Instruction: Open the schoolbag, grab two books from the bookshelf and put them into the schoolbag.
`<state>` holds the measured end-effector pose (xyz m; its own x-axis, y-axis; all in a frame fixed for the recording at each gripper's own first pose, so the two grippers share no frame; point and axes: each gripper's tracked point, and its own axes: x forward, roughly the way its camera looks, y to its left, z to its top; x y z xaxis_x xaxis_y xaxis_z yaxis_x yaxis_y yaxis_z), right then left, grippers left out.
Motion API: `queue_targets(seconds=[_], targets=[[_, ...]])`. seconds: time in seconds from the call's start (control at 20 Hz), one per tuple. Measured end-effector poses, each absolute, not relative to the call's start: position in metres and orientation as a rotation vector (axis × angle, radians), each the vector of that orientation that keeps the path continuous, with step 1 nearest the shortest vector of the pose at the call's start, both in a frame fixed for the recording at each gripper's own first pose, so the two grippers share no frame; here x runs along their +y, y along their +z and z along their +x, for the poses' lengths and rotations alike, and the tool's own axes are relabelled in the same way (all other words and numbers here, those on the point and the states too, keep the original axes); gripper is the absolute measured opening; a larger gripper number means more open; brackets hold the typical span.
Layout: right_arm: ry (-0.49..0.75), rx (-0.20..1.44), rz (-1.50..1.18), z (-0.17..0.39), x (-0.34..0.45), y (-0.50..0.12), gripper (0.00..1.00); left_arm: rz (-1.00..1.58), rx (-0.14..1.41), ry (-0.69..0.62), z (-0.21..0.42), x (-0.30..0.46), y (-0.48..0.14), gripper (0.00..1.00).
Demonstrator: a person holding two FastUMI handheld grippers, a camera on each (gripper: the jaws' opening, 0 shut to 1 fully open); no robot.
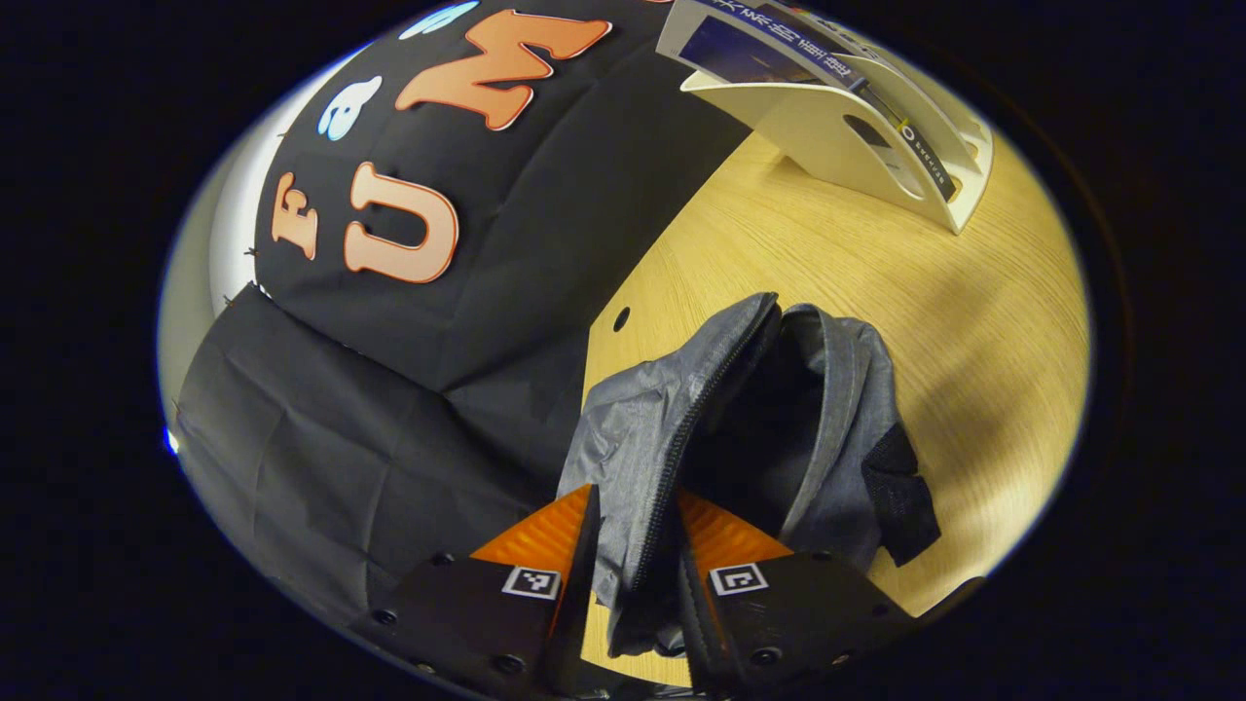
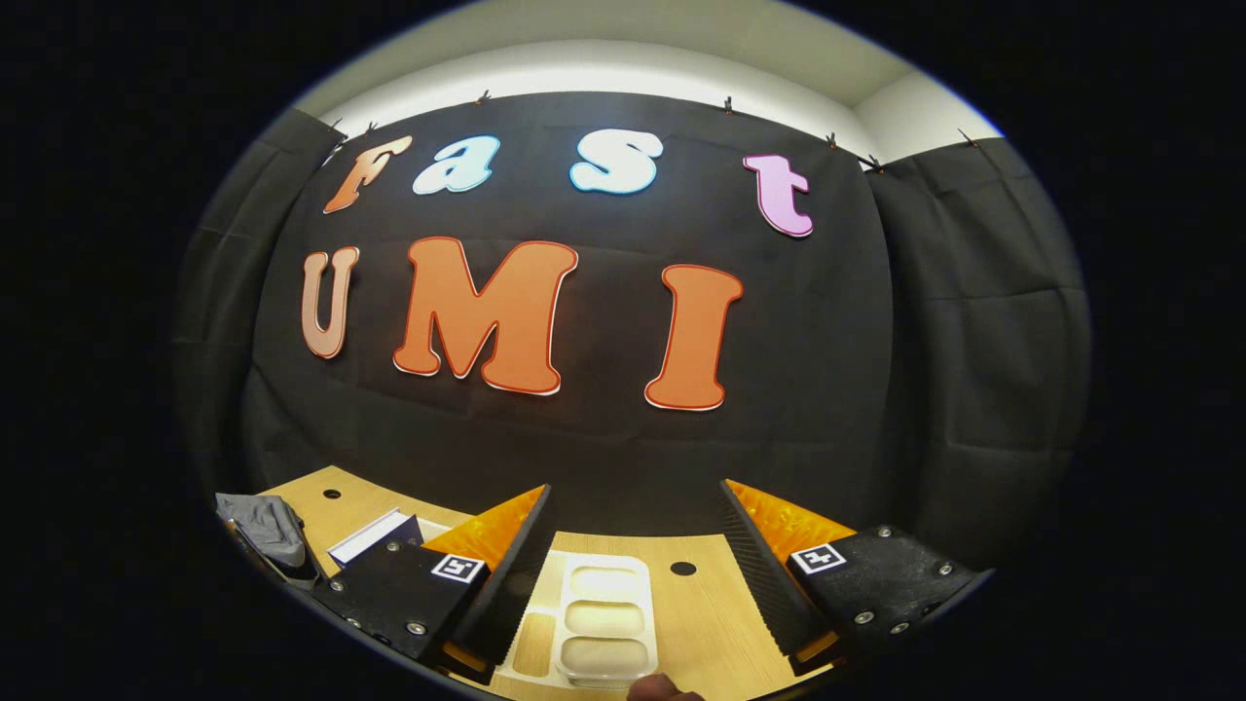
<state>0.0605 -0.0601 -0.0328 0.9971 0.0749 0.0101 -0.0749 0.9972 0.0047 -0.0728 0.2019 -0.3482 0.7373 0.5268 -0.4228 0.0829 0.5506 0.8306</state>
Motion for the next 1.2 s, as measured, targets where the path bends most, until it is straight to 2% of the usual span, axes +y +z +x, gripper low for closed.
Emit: queue_targets(seconds=[0.15, 0.25, 0.3, 0.45, 0.5, 0.8, 1.2], targets=[[0.034, 0.002, 0.011, 0.046, -0.035, -0.025, 0.98, 0.925, 0.69, 0.228, -0.068, 0.209, -0.339, 0.28], [0.025, 0.002, -0.009, 0.035, -0.014, -0.019, 0.98, 0.879, 0.676, 0.189, -0.064, 0.217, -0.329, 0.12], [0.015, 0.002, -0.029, 0.03, -0.006, -0.016, 1.0, 0.851, 0.665, 0.176, -0.062, 0.223, -0.322, 0.2], [0.003, 0.001, -0.063, 0.015, 0.025, -0.008, 0.98, 0.733, 0.702, 0.063, -0.058, 0.23, -0.314, 0.15], [0.003, 0.003, -0.066, 0.011, 0.036, -0.006, 0.98, 0.71, 0.704, 0.036, -0.054, 0.235, -0.307, 0.1], [-0.024, 0.017, -0.097, 0.001, 0.077, 0.011, 0.98, 0.541, 0.718, -0.126, -0.035, 0.248, -0.27, 0.07], [-0.015, 0.123, -0.201, 0.002, 0.123, 0.016, 0.98, 0.405, 0.738, -0.314, -0.011, 0.261, -0.216, 0.07]])
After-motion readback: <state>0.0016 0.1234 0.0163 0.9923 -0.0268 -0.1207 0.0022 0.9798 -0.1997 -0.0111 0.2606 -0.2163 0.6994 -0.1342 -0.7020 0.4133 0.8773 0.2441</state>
